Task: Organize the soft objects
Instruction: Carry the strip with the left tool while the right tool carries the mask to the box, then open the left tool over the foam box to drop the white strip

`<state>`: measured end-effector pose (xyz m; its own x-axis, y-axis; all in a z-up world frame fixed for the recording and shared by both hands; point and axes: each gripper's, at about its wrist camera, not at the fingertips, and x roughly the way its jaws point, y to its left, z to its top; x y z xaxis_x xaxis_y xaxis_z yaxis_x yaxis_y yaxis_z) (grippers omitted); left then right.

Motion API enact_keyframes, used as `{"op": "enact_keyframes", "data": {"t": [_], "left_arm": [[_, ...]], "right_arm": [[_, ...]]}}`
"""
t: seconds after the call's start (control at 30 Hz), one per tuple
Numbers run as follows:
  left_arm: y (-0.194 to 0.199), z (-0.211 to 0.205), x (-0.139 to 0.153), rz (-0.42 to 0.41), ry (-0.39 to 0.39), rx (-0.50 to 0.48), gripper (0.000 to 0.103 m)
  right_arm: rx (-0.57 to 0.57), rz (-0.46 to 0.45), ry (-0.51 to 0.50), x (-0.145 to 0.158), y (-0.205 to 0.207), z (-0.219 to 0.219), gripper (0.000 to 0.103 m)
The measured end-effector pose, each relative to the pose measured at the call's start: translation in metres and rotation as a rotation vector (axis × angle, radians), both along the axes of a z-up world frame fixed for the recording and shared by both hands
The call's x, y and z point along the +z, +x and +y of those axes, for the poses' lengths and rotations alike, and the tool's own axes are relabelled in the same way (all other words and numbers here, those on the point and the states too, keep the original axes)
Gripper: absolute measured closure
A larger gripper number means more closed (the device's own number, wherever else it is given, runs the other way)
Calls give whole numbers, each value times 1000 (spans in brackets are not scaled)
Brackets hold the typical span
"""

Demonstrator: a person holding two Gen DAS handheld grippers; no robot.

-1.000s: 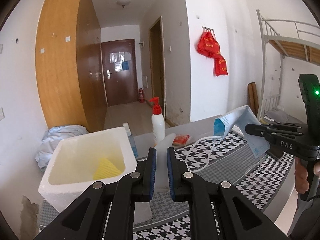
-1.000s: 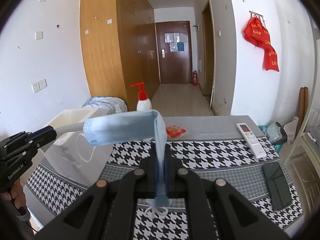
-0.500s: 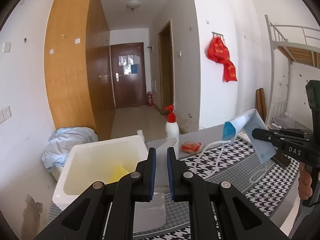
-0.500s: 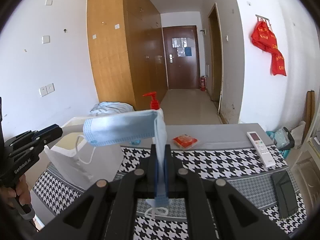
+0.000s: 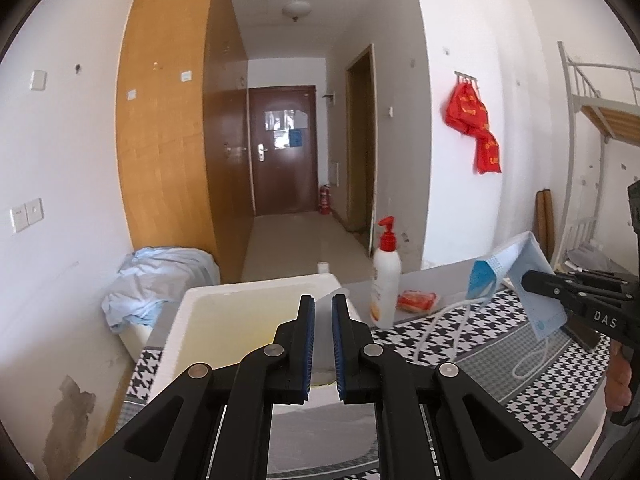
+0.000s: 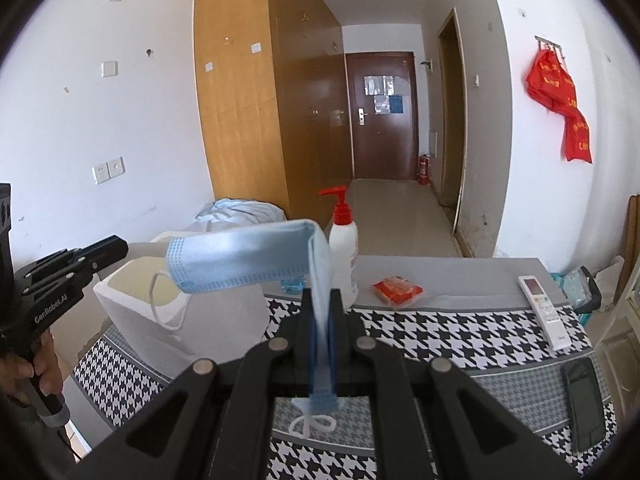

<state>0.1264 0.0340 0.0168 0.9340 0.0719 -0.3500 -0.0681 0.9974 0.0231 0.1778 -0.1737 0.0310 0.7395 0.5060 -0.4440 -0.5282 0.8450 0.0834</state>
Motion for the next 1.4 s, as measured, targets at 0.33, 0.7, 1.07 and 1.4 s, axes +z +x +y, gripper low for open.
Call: {"op": "enact_keyframes", "data": {"t": [0.33, 0.7, 1.07, 1.4], "left_arm": [[10, 15, -2, 16, -14, 47, 94], [23, 26, -10, 54, -25, 106, 94], [42, 38, -21, 109, -36, 139, 93], [45, 44, -23, 118, -49, 170, 33]], "right_arm": [[29, -7, -12, 2, 1, 15, 96], [54, -11, -14, 5, 3, 30, 95], [57, -6, -21, 3, 6, 35, 95], [35, -2, -29, 5, 10, 37, 95]]}}
